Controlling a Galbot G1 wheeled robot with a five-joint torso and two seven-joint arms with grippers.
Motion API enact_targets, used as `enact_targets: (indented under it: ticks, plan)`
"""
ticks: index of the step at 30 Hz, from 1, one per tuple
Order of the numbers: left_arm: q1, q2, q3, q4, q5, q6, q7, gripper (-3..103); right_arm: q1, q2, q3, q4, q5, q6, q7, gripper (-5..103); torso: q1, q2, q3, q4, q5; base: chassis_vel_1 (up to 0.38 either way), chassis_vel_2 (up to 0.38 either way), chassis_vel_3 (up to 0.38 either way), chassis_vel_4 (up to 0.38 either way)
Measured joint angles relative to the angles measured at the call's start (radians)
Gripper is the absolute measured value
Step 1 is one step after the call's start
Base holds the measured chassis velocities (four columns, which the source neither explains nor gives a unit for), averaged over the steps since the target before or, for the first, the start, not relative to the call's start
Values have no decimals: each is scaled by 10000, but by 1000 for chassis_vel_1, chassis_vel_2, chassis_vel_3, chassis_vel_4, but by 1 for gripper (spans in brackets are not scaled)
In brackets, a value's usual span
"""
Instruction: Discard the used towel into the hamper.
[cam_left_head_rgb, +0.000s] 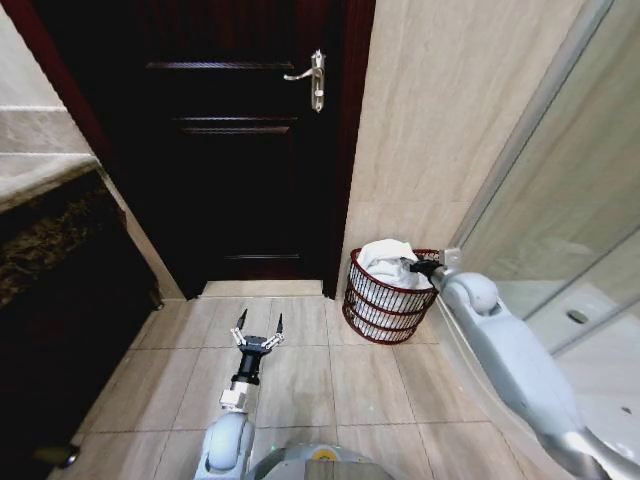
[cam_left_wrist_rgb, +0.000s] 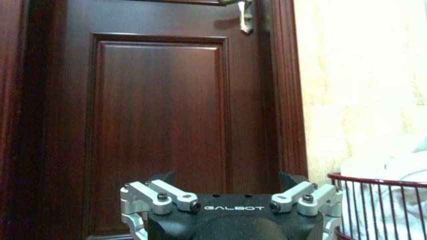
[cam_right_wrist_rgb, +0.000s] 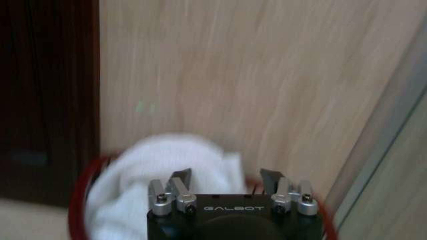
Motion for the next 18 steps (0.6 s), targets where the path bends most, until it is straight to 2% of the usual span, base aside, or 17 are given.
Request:
enact_targets:
  ticks: [1,2,3,4,5,7,8,10,11,13,14,15,16,17,18]
  plan:
    - [31,0,-23,-27,-64,-1,-53,100,-408,187,333,445,-103,559,65,78,0,0,0,1,-3,0,0,0,0]
    - [37,-2,-49,-41,-108,0,-79,100,-728,376,576,768,-228,900,68,78,0,1,0,4,-7,0,0,0,0]
    - [37,-2,-49,-41,-108,0,-79,100,-728,376,576,768,-228,900,68,78,0,1,0,4,-7,0,0,0,0]
    - [41,1,-66,-49,-143,1,-91,100,-1054,595,792,1029,-394,1278,54,84,0,1,-1,1,-4,0,0,0,0]
    - [39,0,-76,-52,-177,18,-106,100,-1618,998,1128,1374,-804,1876,-74,89,0,1,-1,4,-3,0,0,0,0]
    - [-1,1,-78,-68,-206,175,-211,100,-3151,2016,1951,2006,-2320,3029,-899,97,0,1,-1,0,-1,0,0,0,0]
    - [-1,1,-78,-68,-206,175,-211,100,-3151,2016,1951,2006,-2320,3029,-899,97,0,1,-1,0,-1,0,0,0,0]
    - [-30,0,-77,-239,-120,714,-458,100,-4633,2890,2549,2326,-3232,3929,-1347,100,0,1,-1,-4,0,0,0,0,0]
    - [-30,0,-77,-239,-120,714,-458,100,-4633,2890,2549,2326,-3232,3929,-1347,100,0,1,-1,-4,0,0,0,0,0]
    - [-138,1,-76,-445,-123,1382,-558,100,-6165,3850,3020,2411,-3633,5177,-1763,100,-1,1,-1,-8,0,0,0,0,0]
    - [-138,1,-76,-445,-123,1382,-558,100,-6165,3850,3020,2411,-3633,5177,-1763,100,-1,1,-1,-8,0,0,0,0,0]
    - [-218,0,-78,-464,-123,1489,-549,100,-6653,4248,3211,2365,-3796,5805,-2028,100,-1,2,-1,-6,-4,0,0,0,0]
    - [-240,-2,-78,-470,-124,1523,-532,100,-6847,4418,3294,2324,-3893,6087,-2130,100,-1,2,-1,-6,-4,0,0,0,0]
    - [-294,0,-78,-526,-151,1750,-426,100,-7503,5025,3622,2237,-4120,7019,-2487,100,-1,2,0,-2,1,0,0,0,0]
    - [-304,-1,-81,-566,-158,1881,-374,100,-7854,5288,3792,2258,-4124,7340,-2719,100,-1,2,0,0,-1,0,0,0,0]
